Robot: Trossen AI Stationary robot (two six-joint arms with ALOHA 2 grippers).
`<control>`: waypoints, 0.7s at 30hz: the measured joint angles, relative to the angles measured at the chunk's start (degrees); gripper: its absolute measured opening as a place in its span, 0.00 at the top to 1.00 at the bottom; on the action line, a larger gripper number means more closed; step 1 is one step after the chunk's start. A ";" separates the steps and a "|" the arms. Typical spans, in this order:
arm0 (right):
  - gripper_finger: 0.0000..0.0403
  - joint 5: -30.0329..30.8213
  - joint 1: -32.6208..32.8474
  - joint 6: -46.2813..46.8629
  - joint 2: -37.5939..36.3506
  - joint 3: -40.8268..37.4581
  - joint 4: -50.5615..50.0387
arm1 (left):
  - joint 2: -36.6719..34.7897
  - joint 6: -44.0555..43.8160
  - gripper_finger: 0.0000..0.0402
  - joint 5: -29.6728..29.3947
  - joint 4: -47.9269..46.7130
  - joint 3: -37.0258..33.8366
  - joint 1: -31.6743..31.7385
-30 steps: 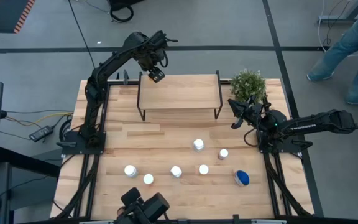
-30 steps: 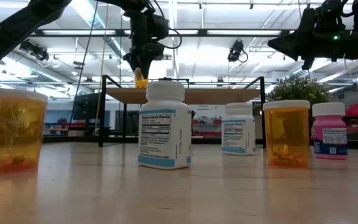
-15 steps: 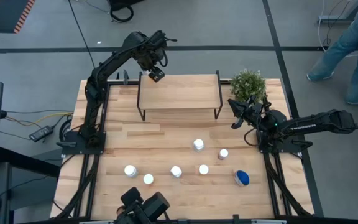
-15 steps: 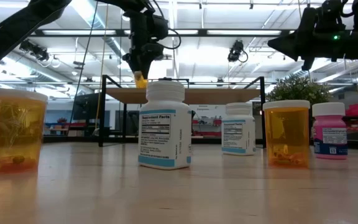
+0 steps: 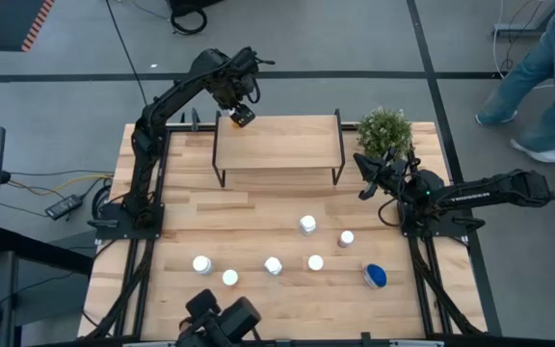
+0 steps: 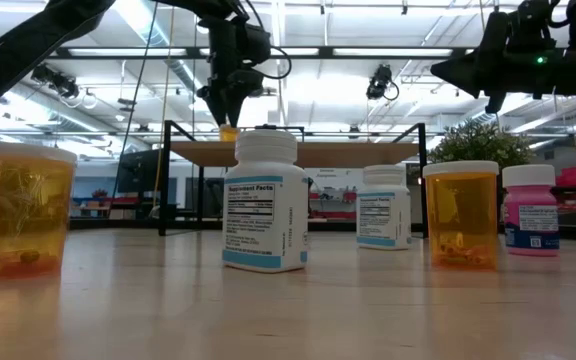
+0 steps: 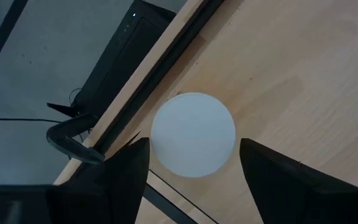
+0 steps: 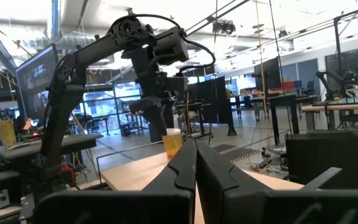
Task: Pick and place medicine bottles onto shelf by color
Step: Put the top yellow pill bottle on the shelf
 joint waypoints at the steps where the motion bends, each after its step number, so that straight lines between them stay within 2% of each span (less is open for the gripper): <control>1: 0.98 0.00 0.00 0.00 0.00 0.00 0.00 | -0.13 0.07 0.36 0.00 0.02 -0.03 0.08; 15: 0.98 0.00 -0.02 0.01 -0.02 0.00 0.00 | -6.56 3.63 0.39 -0.86 0.43 0.02 0.13; 21: 0.98 0.00 -0.02 1.27 0.00 0.00 0.00 | -5.57 7.29 0.50 -1.99 1.86 0.02 0.11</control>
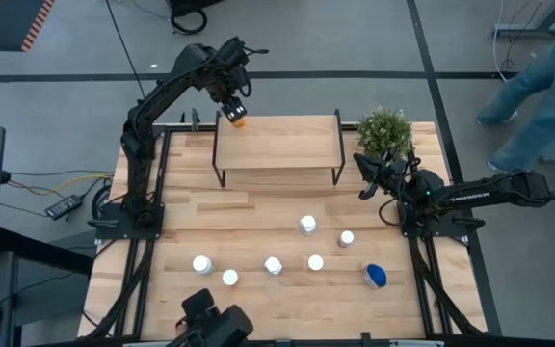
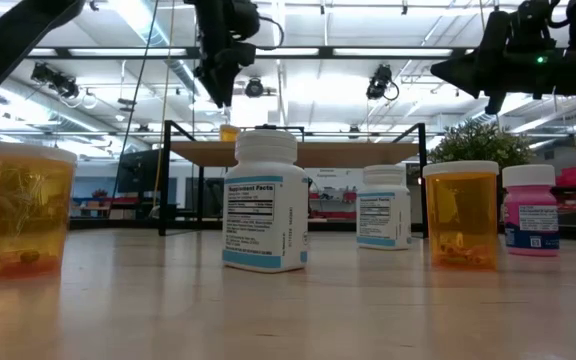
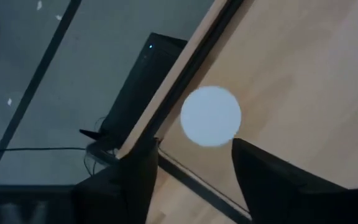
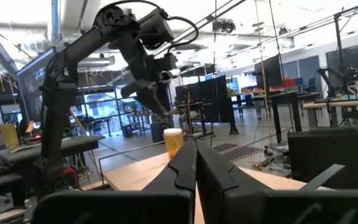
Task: Pick and place medicine bottles onto shelf by color
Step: Put the top yellow pill bottle on the shelf
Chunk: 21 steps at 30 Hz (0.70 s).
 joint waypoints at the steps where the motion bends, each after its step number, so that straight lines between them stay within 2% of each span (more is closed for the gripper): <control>1: 0.98 0.00 0.00 0.02 -0.02 0.00 0.00 | 0.52 0.28 0.53 0.02 0.37 -0.01 -0.12; 14: 0.98 0.00 0.00 0.00 0.00 0.00 0.00 | 3.06 1.91 0.96 -0.10 1.18 -0.07 0.05; 16: 0.98 0.00 0.00 0.00 -0.01 0.00 0.00 | 3.06 2.01 0.99 -0.02 0.99 -0.07 0.23; 21: 0.98 0.00 0.00 0.00 0.00 0.00 0.00 | 3.13 2.89 0.97 -0.13 -0.06 -0.07 1.06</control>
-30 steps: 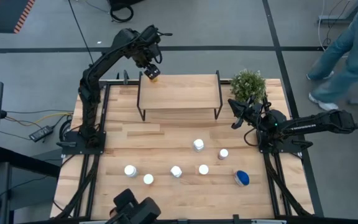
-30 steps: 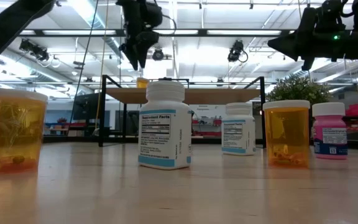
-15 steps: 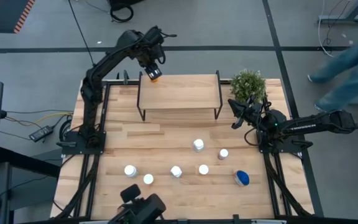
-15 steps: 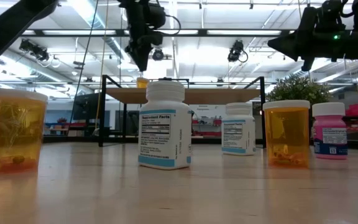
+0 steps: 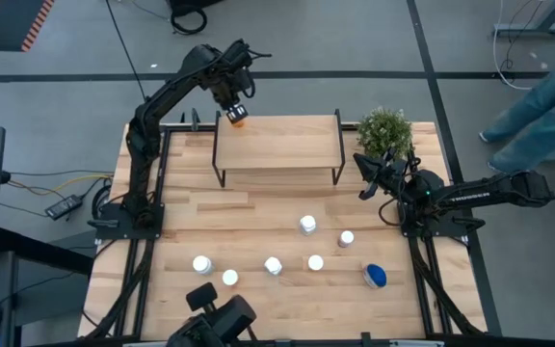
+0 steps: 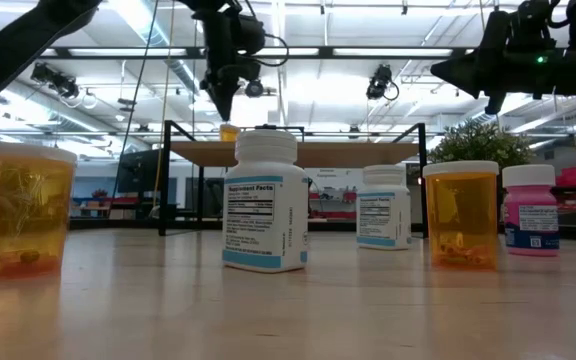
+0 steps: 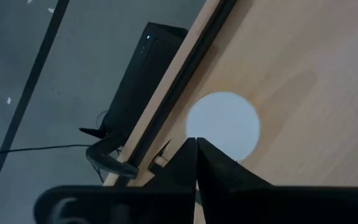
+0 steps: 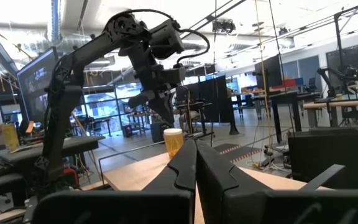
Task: Pick and place medicine bottles onto shelf by color
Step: Put the top yellow pill bottle on the shelf
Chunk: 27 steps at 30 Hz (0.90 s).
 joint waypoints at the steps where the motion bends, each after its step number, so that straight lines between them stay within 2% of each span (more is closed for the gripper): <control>1: 0.98 0.00 0.00 0.00 0.00 0.00 0.00 | 0.07 0.00 0.98 0.07 -0.26 0.04 0.12; 27: 0.98 0.00 0.00 0.00 -0.02 0.00 0.00 | 1.34 0.00 0.98 1.73 -0.58 0.02 0.14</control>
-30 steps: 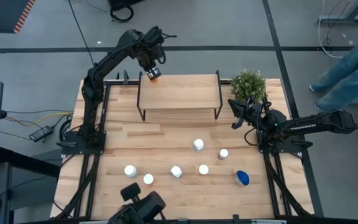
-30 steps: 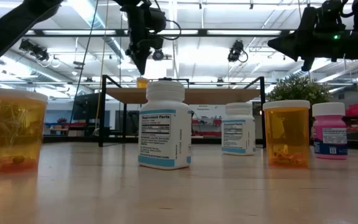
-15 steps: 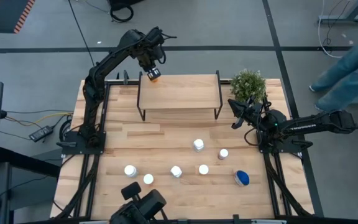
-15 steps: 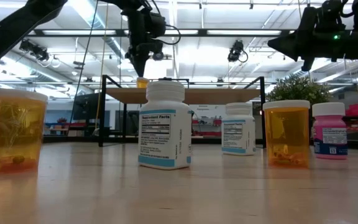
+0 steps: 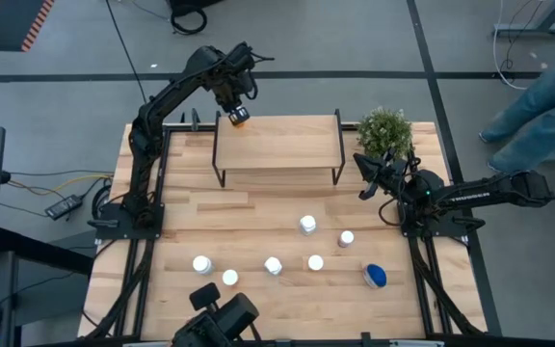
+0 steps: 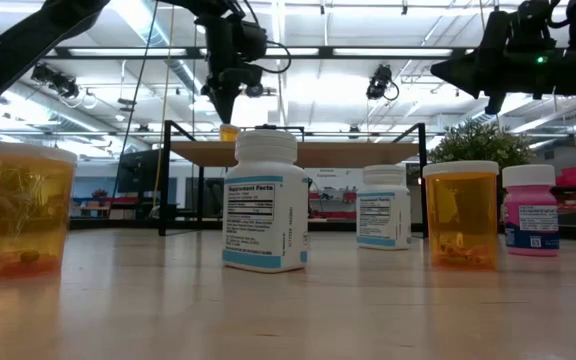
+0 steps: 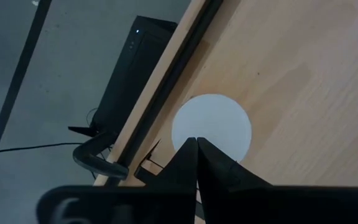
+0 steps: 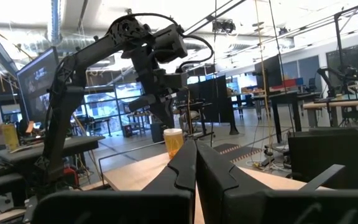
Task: Pick and place medicine bottles onto shelf by color
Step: Put the top yellow pill bottle on the shelf, then put the left white pill bottle on the shelf
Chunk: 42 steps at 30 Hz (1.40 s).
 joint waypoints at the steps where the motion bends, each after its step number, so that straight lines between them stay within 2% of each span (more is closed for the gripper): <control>1: 0.98 0.00 0.00 0.00 0.00 0.00 0.00 | 0.00 0.00 0.98 0.01 -0.02 0.00 0.00; 20: 0.98 -0.02 0.02 -0.02 0.02 0.00 -0.37 | 3.97 0.02 0.98 0.15 -1.12 0.39 -0.50; 26: 0.98 -0.02 0.02 -0.42 0.02 0.00 -0.37 | 1.17 0.04 0.99 -0.18 -0.74 -0.14 -0.49; 35: 0.98 -0.02 0.00 -0.12 0.02 0.00 -0.37 | -3.57 -1.47 0.91 0.09 -1.09 -0.15 -1.73; 42: 0.98 -0.02 0.02 -0.02 0.02 0.00 -0.37 | -5.68 -4.49 0.92 1.79 -1.25 -0.13 -4.52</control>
